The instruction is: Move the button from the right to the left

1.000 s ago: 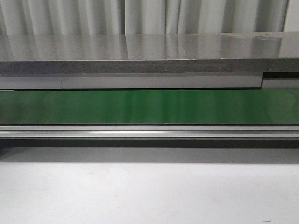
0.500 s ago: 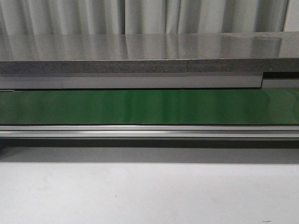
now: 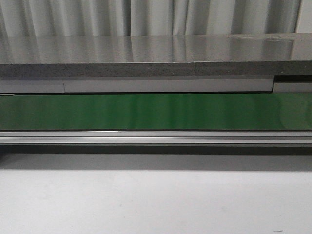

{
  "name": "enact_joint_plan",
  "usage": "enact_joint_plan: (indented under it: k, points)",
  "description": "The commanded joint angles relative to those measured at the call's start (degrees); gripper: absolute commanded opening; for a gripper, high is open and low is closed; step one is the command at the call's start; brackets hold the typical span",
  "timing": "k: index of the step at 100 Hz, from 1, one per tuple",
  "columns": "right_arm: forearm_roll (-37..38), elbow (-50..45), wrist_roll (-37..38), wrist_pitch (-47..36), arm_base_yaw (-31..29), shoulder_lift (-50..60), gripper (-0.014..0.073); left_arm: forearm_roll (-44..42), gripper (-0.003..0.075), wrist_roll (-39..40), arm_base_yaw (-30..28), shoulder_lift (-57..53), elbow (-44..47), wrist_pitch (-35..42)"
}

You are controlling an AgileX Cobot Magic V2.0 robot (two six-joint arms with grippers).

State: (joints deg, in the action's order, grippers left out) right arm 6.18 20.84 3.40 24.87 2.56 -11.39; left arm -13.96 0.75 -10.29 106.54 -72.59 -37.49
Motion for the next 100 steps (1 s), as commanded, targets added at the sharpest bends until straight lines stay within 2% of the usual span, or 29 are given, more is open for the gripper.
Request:
enact_joint_plan:
  k: [1, 8, 21, 28, 61, 86, 100]
  points:
    - [0.1, 1.3, -0.5, -4.3, 0.2, -0.4, -0.0068, -0.6, 0.0192, 0.1, -0.2, -2.6, -1.6, 2.7]
    - [0.1, 1.3, -0.5, -4.3, 0.2, -0.4, -0.0068, -0.6, 0.0256, 0.1, -0.2, -2.6, -1.6, 3.1]
    - [0.1, 1.3, -0.5, -4.3, 0.2, -0.4, -0.0068, -0.6, 0.0431, 0.1, -0.2, -2.6, -1.6, 3.1]
    - [0.1, 1.3, -0.5, -4.3, 0.2, -0.4, -0.0068, -0.6, 0.0474, 0.1, -0.2, -2.6, -1.6, 2.9]
    - [0.1, 1.3, -0.5, -4.3, 0.2, -0.4, -0.0068, -0.8, 0.0477, 0.1, -0.2, -4.7, -1.9, 2.4]
    - [0.1, 1.3, -0.5, -4.3, 0.2, -0.4, -0.0068, 1.1, 0.0477, 0.1, 0.1, -13.4, -1.9, 4.2]
    - [0.1, 1.3, -0.5, -4.3, 0.2, -0.4, -0.0068, 2.9, 0.0477, 0.1, 2.1, -19.3, -1.9, 4.9]
